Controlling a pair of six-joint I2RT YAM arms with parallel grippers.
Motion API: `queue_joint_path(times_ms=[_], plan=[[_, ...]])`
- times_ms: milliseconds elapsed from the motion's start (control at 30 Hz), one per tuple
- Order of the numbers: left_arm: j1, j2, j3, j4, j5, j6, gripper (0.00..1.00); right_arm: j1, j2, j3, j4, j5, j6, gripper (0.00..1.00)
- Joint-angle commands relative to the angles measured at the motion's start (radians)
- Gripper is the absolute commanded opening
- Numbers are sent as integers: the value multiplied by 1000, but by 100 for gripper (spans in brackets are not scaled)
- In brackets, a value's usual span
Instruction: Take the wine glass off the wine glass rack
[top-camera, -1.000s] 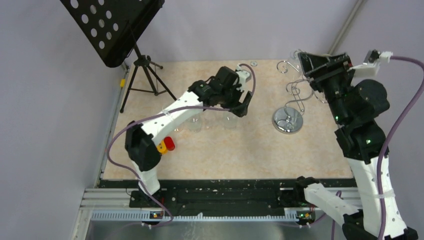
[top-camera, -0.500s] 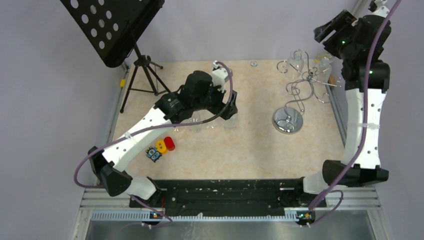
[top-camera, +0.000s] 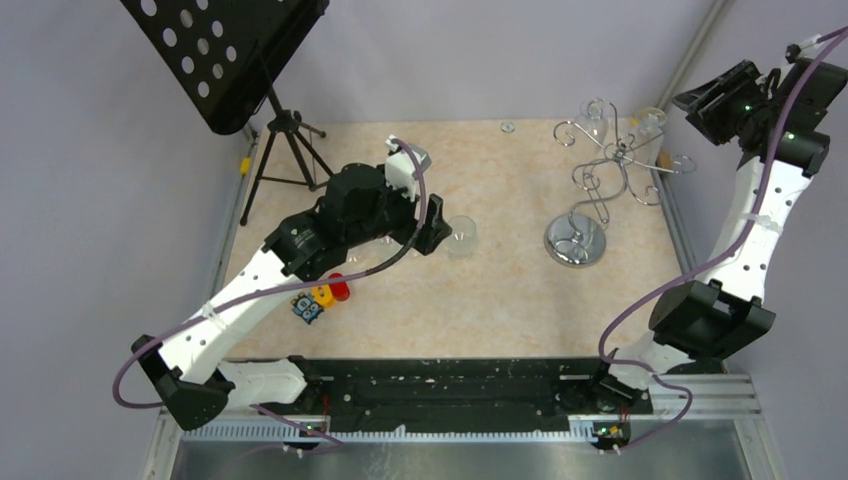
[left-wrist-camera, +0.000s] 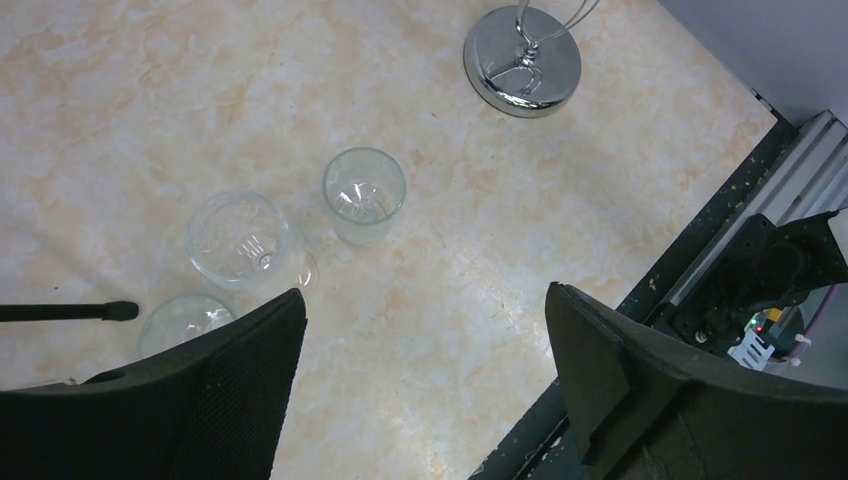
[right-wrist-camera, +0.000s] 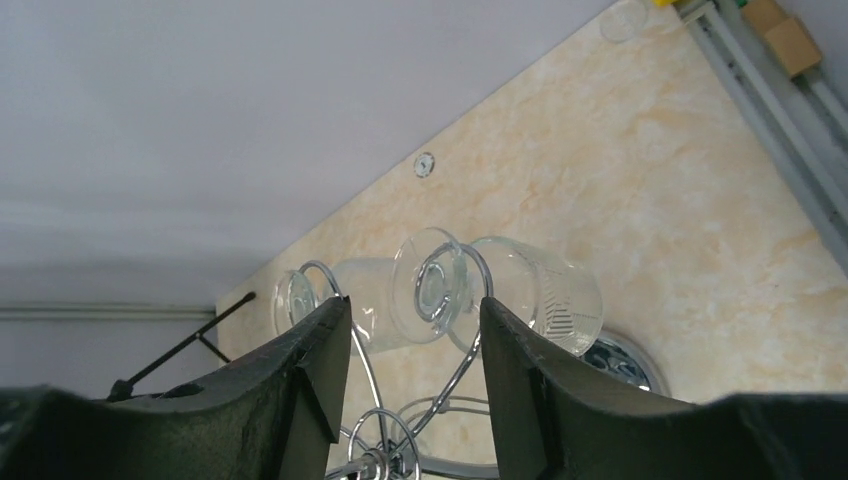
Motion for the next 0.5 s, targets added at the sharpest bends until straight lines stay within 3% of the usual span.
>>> queue_joint_path(times_ms=[0, 267, 467], plan=[[4, -34, -25, 64, -25, 7, 93, -3, 27, -7, 30, -109, -11, 50], [4, -40, -46, 77, -32, 10, 93, -2, 23, -87, 79, -120, 19, 49], [4, -41, -49, 77, -35, 13, 94, 5, 15, -122, 123, -109, 31, 36]])
